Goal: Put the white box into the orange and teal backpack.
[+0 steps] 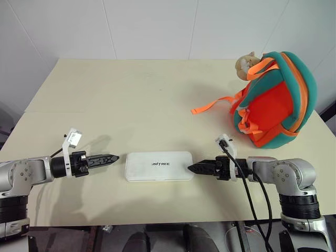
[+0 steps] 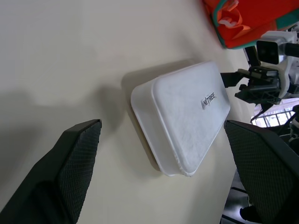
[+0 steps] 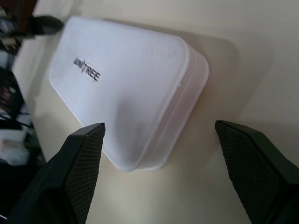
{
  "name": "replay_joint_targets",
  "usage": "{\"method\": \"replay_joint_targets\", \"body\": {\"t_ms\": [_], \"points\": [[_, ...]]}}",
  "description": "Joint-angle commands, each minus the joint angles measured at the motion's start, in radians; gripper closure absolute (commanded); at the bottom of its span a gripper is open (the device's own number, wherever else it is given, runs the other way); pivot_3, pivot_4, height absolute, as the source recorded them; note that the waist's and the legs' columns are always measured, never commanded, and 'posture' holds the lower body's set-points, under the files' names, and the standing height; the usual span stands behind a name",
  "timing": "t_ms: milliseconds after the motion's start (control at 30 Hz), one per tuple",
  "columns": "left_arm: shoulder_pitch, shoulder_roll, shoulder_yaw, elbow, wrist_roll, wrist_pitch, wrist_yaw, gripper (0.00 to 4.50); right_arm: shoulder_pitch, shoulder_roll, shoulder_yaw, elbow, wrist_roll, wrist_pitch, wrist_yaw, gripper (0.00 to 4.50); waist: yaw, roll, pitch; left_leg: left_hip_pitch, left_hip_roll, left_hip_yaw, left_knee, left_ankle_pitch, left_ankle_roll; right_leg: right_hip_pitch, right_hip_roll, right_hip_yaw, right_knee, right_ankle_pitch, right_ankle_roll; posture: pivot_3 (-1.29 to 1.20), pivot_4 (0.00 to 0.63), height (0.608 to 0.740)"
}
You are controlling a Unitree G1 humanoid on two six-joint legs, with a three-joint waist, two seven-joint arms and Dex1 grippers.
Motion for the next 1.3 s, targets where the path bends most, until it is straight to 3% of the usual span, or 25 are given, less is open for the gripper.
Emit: {"method": "replay_joint_targets", "body": {"t_ms": [33,600,933,1067,1300], "points": [[-0.005,0.008,-0.007,-0.005,-0.016,-0.008,0.004,0.02,0.007,-0.005,-0.009,-0.019,0.013,-0.013,-0.003,0.00,0.001,0.000,0.000,0.000,0.000,0.000,0.000,0.000,0.000,0.000,0.000,0.000,0.000,0.000,0.000,0.00,0.150,0.740],[-0.070,-0.016,-0.117,0.036,-0.046,0.101,0.005,0.02,-0.040,0.024,0.055,0.029,-0.014,-0.090,-0.004,0.00,0.000,0.000,0.000,0.000,0.000,0.001,0.000,0.000,-0.001,-0.001,0.000,0.001,0.000,0.000,0.000,0.00,0.150,0.740],[-0.067,0.065,-0.113,0.053,-0.026,0.042,-0.013,0.02,0.036,-0.152,0.056,-0.141,-0.052,-0.175,0.029,0.00,0.002,0.000,0.000,-0.001,0.000,0.001,-0.001,-0.001,-0.001,-0.002,-0.001,0.001,-0.003,0.000,0.000,0.00,0.150,0.740],[-0.051,0.065,-0.105,0.061,-0.040,0.041,-0.030,0.02,0.064,-0.250,0.088,-0.194,-0.177,-0.334,0.015,0.00,0.002,0.000,0.000,-0.002,0.000,0.001,-0.002,-0.001,-0.001,-0.002,-0.001,0.001,-0.004,0.000,0.000,0.00,0.150,0.740],[-0.045,0.031,-0.102,0.079,-0.063,0.067,-0.032,0.02,0.082,-0.258,0.196,-0.141,-0.388,-0.549,-0.025,0.00,0.002,0.000,0.000,-0.001,0.001,0.001,-0.001,-0.001,-0.001,-0.002,0.000,0.001,-0.003,0.000,-0.001,0.00,0.150,0.740]]}}
